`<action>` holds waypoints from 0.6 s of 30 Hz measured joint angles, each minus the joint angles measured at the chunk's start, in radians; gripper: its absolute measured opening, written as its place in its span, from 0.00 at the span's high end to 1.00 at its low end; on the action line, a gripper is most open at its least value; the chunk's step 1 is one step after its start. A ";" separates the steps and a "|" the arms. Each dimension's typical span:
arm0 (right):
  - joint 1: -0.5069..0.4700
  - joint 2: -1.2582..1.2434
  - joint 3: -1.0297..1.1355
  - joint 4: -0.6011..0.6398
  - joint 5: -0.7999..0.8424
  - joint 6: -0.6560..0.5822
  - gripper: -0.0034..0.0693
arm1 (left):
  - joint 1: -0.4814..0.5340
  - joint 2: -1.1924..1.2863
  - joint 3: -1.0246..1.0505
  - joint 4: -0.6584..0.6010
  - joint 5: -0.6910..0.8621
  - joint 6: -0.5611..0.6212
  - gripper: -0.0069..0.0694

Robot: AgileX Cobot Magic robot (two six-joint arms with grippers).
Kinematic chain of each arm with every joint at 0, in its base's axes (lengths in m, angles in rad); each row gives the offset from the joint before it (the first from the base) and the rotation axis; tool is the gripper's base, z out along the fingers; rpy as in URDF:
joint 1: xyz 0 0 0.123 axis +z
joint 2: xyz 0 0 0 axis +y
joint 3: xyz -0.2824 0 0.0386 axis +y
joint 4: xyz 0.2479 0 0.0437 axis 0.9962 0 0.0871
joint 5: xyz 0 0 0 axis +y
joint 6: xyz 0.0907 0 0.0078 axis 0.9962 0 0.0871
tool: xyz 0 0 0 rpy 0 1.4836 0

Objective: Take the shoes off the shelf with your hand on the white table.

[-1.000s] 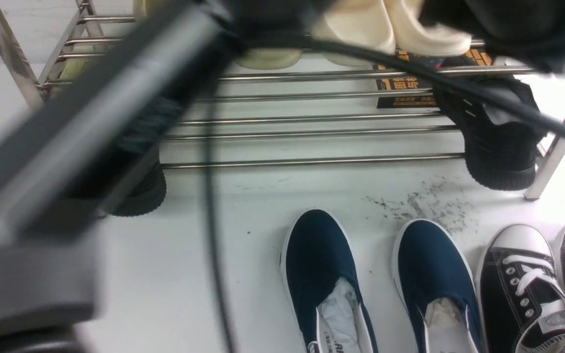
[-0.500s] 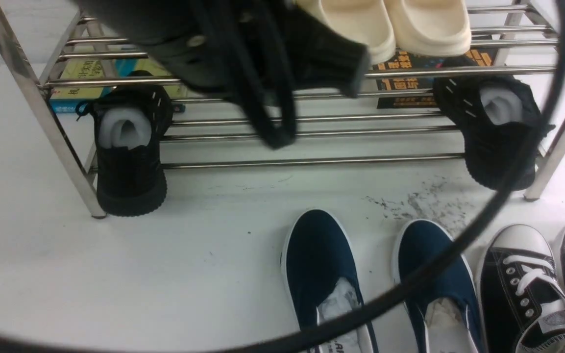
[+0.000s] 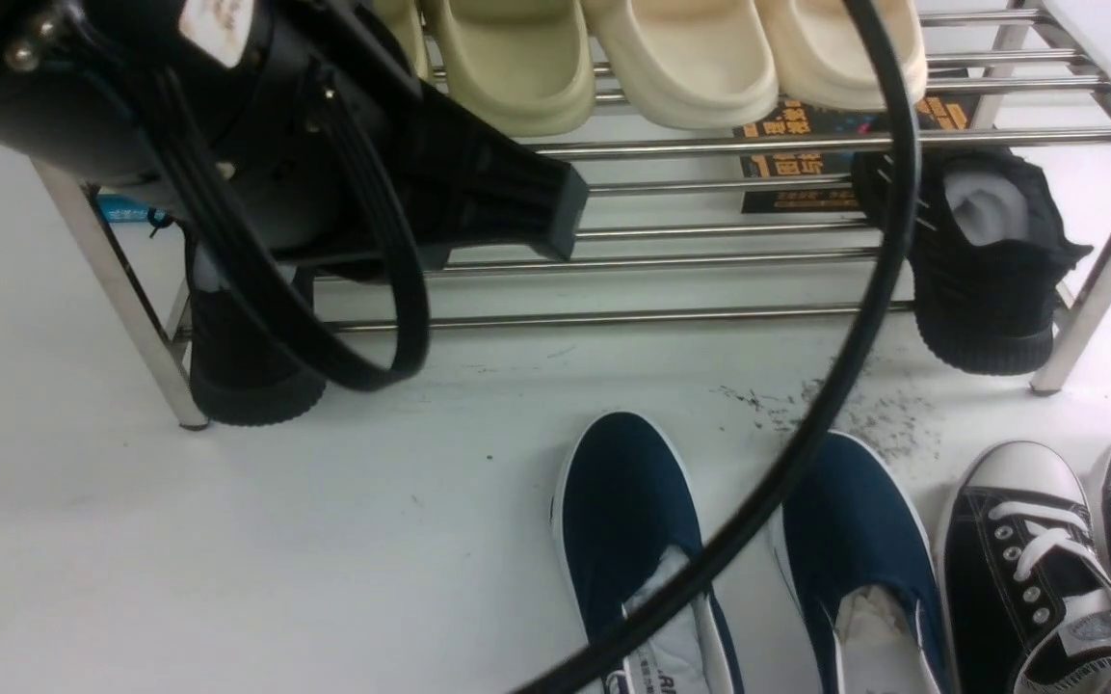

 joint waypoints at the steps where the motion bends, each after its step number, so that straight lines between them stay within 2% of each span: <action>1: 0.000 0.000 0.000 0.000 0.000 -0.001 0.97 | 0.000 0.000 0.000 0.000 0.000 -0.005 0.91; 18: 0.000 -0.012 0.051 -0.027 -0.018 -0.002 0.95 | 0.000 0.000 0.000 0.000 0.000 -0.052 0.89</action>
